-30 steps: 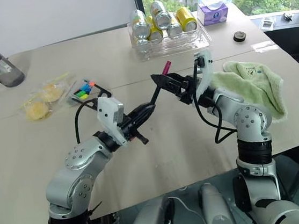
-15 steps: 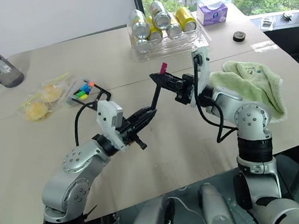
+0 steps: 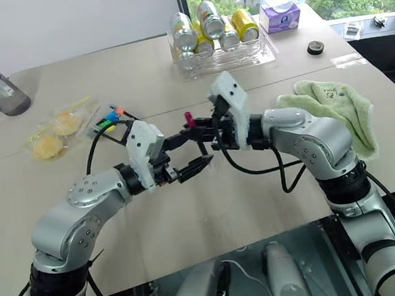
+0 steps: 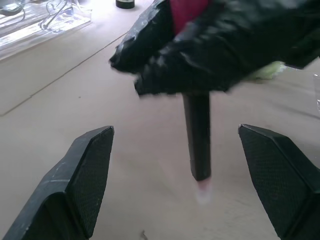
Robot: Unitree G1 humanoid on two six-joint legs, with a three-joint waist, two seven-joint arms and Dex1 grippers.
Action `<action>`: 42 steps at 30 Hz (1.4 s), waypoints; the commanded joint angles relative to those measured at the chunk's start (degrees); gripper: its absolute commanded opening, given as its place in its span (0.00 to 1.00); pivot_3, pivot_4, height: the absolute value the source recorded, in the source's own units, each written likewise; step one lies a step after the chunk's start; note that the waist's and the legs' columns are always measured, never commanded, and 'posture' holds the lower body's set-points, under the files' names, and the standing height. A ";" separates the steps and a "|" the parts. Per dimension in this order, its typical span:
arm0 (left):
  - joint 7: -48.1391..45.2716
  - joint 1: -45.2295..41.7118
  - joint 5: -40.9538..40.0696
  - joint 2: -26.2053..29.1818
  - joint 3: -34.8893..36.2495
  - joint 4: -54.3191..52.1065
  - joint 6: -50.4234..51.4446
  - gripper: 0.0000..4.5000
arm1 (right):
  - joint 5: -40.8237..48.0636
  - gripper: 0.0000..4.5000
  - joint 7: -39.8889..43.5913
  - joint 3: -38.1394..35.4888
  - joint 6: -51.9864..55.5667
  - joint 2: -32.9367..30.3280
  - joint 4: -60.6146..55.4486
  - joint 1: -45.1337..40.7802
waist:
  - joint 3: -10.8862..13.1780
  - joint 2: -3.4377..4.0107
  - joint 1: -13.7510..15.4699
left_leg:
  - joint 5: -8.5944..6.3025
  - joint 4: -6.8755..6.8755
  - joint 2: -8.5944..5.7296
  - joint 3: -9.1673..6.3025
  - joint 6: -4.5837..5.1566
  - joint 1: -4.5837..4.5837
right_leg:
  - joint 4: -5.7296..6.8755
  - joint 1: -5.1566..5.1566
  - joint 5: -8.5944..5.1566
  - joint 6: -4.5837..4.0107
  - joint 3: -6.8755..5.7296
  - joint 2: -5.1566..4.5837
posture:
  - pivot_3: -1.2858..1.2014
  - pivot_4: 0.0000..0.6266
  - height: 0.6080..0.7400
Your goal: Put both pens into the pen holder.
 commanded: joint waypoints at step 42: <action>16.79 -10.38 50.97 7.64 -5.20 22.86 -43.58 0.01 | 2.51 0.75 7.24 -21.99 -13.68 -4.38 2.77 9.37 | 0.02 0.00 0.20 | 0.00 -0.13 -0.02 -0.08 0.01 -0.10 | -0.17 -0.03 0.01 0.01 -0.05 -0.06 | 0.52 0.24 0.99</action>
